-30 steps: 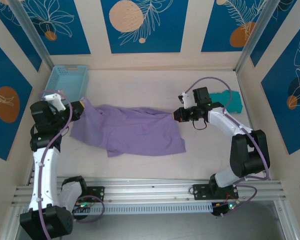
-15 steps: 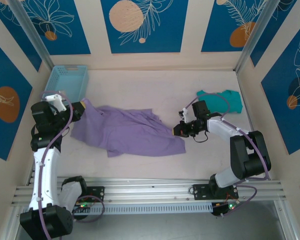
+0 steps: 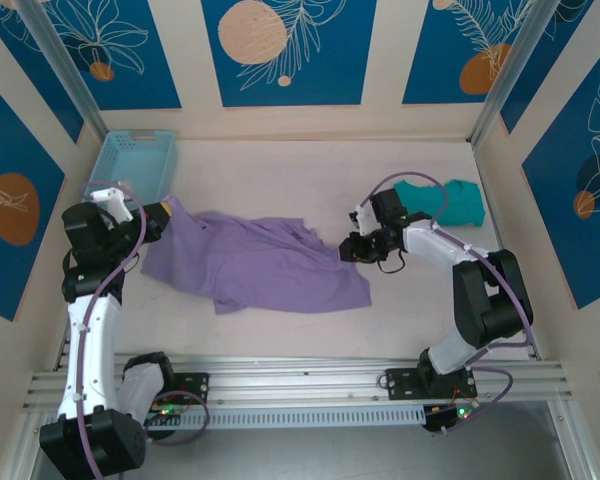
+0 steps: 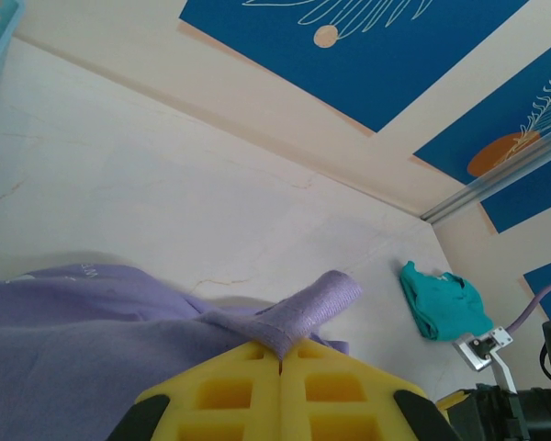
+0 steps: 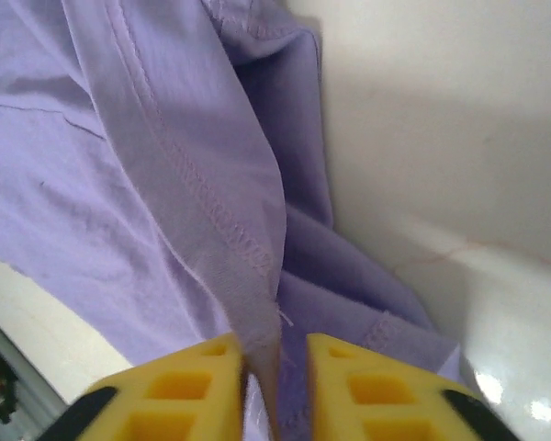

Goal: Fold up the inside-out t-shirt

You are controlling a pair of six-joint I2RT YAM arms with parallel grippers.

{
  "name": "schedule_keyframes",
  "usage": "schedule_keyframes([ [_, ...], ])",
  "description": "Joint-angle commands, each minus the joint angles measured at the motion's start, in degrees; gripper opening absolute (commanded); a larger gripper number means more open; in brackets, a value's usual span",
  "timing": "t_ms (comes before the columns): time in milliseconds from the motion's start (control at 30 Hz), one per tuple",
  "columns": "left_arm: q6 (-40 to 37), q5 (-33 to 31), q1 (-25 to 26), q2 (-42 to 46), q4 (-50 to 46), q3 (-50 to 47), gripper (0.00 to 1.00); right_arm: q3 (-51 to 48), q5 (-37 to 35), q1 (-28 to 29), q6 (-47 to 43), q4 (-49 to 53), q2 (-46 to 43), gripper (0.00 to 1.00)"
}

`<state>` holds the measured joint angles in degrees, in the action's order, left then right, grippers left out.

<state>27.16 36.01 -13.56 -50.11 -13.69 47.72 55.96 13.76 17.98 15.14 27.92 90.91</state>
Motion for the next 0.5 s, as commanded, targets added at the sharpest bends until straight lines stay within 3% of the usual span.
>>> schedule_keyframes([
  [0, 0.7, 1.7, -0.5, 0.0, 2.0, -0.3, 0.00, 3.3, -5.3, 1.1, -2.4, 2.3, 2.7, 0.32],
  [233, 0.4, 1.7, -0.5, 0.0, 1.7, -0.3, 0.00, 8.2, -7.9, 2.4, -5.5, 3.2, 6.9, 0.39],
  [467, -0.1, 1.5, -0.4, 0.3, 1.3, -0.4, 0.00, 8.2, -1.3, 1.2, -6.0, 0.5, 7.5, 0.28],
])
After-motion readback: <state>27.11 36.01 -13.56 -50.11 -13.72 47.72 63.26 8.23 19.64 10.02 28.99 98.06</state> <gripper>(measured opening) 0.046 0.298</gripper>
